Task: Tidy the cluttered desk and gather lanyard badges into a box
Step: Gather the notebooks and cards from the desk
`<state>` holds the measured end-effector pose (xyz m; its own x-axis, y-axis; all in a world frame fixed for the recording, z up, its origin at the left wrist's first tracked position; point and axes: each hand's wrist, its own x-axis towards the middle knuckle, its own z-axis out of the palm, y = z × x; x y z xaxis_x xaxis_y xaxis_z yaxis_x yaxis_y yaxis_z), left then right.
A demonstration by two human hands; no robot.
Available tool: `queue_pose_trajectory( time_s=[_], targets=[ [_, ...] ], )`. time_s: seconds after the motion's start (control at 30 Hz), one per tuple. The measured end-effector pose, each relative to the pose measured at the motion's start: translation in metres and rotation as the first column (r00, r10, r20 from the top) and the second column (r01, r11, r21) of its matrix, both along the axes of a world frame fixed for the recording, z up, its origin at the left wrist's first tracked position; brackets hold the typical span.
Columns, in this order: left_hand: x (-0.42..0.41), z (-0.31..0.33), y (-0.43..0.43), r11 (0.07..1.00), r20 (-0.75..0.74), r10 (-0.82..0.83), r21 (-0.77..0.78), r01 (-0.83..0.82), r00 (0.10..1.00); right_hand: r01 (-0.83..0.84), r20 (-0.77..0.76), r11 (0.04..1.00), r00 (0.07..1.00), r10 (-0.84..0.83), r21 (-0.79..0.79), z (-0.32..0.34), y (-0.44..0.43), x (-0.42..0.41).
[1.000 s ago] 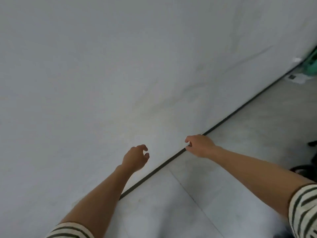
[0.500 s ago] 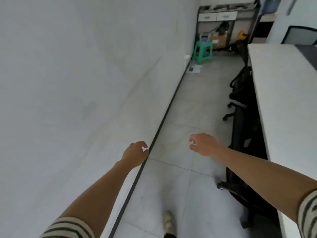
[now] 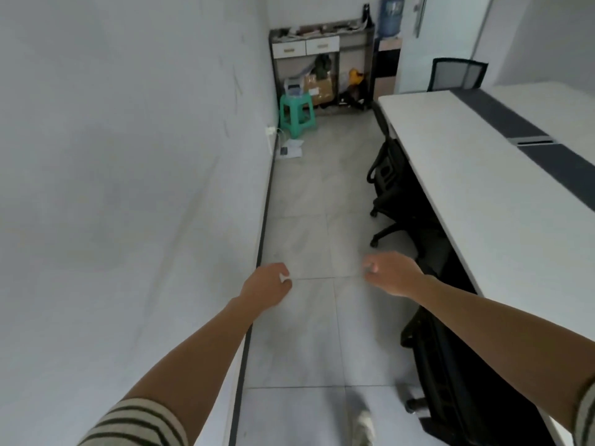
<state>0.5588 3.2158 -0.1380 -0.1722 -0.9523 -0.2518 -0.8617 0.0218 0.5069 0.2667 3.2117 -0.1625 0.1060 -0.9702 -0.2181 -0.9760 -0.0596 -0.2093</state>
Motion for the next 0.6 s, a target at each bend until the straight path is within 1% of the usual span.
queue_pose_trajectory(
  time_s=[0.17,0.2,0.23,0.27,0.3,0.4,0.5,0.6],
  targets=[
    [-0.021,0.006,-0.133,0.998,-0.018,-0.047,-0.03,0.046,0.999,0.028,0.01,0.999,1.0,-0.028,-0.017,-0.005,-0.131,-0.014],
    [-0.025,0.007,-0.155,0.999,-0.018,-0.039,-0.021,0.039,0.999,0.029,0.018,1.0,0.999,-0.029,-0.008,-0.008,-0.155,-0.016],
    [-0.031,0.012,-0.207,0.999,-0.01,-0.029,-0.029,0.029,1.0,0.032,0.027,0.999,0.999,-0.032,-0.007,-0.005,-0.211,-0.023],
    [-0.032,0.016,-0.23,0.999,0.003,-0.032,-0.026,0.033,0.999,0.017,0.018,1.0,1.0,-0.016,-0.007,0.0,-0.237,-0.024],
    [-0.031,0.018,-0.233,0.999,0.0,-0.033,-0.02,0.033,0.999,0.001,0.011,1.0,1.0,-0.001,0.005,0.006,-0.242,-0.023],
    [-0.033,0.031,-0.312,0.998,-0.022,-0.004,-0.062,0.002,1.0,0.012,0.02,0.999,1.0,-0.011,-0.046,0.024,-0.334,-0.026],
    [-0.026,0.032,-0.383,0.998,-0.017,0.026,-0.057,-0.027,1.0,-0.039,0.017,0.999,0.999,0.039,-0.008,0.034,-0.41,-0.015],
    [-0.016,0.023,-0.459,0.999,-0.014,0.04,-0.037,-0.04,0.999,-0.065,0.02,0.998,0.998,0.065,-0.01,0.029,-0.49,-0.002]
  ],
)
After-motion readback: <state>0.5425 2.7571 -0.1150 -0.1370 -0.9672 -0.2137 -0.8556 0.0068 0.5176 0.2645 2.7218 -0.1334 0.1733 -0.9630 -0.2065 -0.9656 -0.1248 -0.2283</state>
